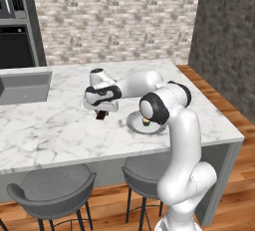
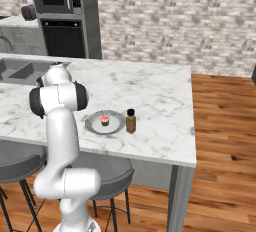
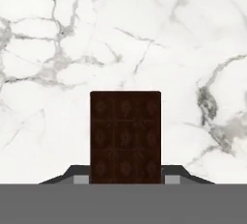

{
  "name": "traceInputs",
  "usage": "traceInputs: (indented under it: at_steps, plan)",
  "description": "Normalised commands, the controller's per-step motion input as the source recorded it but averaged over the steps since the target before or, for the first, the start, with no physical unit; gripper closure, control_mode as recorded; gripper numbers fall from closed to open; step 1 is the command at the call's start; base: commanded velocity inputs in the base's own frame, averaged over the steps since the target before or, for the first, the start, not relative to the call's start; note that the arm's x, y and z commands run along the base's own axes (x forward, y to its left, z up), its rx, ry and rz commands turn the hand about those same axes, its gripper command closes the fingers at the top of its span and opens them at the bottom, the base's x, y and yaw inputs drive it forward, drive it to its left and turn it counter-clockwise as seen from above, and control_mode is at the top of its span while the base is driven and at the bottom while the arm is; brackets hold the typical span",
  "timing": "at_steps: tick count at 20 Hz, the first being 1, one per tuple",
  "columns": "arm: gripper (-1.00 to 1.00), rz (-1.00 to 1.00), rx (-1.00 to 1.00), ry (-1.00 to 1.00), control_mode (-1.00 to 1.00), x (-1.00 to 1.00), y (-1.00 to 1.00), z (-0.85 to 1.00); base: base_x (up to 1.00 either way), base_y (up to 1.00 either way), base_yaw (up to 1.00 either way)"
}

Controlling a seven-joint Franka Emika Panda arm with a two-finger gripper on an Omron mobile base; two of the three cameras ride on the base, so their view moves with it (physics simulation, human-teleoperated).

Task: Take the cinnamon bottle from the cabinet and place it on the dining table, next to the plate with the cupcake. Then take the chocolate from the dining counter and place it on the cupcake plate.

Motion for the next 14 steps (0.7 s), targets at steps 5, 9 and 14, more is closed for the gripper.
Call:
traceInputs:
  at_steps: [5,9,14]
  plan:
    - [1.00,0.06,-0.03,0.00,-1.00,0.00,-1.00,0.00,0.00,0.00,0.00]
    - [1.00,0.04,-0.01,0.00,-1.00,0.00,-0.91,-0.03,0.00,0.00,0.00]
    - [1.00,0.04,-0.01,0.01,-1.00,0.00,-0.82,-0.14,0.00,0.00,0.00]
